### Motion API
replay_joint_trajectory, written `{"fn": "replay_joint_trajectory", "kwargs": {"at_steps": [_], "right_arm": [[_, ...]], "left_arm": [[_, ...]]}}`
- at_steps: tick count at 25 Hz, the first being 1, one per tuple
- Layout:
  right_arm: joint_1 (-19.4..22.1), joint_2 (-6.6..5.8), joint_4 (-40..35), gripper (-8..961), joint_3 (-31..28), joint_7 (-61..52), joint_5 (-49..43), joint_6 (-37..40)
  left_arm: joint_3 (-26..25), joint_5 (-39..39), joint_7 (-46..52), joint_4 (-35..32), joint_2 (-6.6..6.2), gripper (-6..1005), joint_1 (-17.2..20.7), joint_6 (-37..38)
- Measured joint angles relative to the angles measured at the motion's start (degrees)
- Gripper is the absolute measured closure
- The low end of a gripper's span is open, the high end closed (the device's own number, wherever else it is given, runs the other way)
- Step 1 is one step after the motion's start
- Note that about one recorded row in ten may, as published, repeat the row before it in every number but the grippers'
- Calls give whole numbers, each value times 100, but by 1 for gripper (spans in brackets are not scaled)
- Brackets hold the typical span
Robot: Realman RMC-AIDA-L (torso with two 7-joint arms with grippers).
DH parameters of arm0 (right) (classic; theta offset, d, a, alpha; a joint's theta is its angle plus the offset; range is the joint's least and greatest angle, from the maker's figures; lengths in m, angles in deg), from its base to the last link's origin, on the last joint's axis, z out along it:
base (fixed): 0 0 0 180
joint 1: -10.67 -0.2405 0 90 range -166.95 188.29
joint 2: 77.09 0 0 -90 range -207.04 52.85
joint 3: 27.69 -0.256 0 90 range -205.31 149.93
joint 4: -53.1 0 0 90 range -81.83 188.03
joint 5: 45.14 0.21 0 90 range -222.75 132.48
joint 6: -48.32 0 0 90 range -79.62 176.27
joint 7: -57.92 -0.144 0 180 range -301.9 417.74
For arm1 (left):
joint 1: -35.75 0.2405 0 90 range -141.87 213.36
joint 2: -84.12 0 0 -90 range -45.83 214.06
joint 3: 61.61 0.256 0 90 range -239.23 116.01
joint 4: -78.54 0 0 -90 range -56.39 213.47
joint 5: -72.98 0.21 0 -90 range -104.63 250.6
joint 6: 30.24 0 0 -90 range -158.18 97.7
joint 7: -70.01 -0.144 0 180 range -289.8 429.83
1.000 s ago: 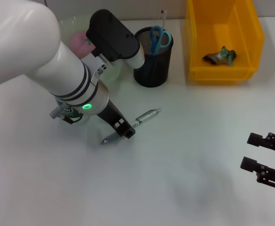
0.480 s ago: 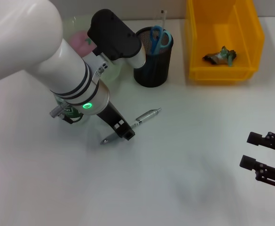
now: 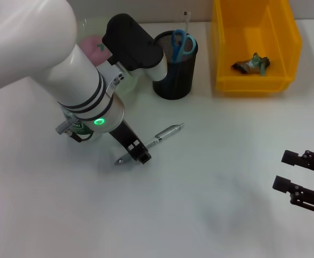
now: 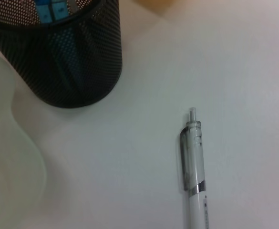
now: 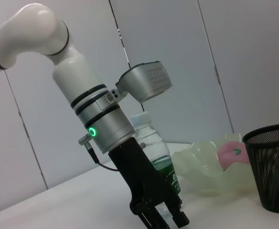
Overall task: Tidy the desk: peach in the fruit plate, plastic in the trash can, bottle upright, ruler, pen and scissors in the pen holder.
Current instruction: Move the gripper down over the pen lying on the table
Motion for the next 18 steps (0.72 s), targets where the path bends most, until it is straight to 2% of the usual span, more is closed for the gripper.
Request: {"fn": "replay_joint_trajectory", "kwargs": {"at_steps": [18], "right_arm": [[-12, 7, 12, 289, -13, 2, 0, -36]], "left_arm": [[1, 5, -36, 288, 0, 492, -168, 29]]}}
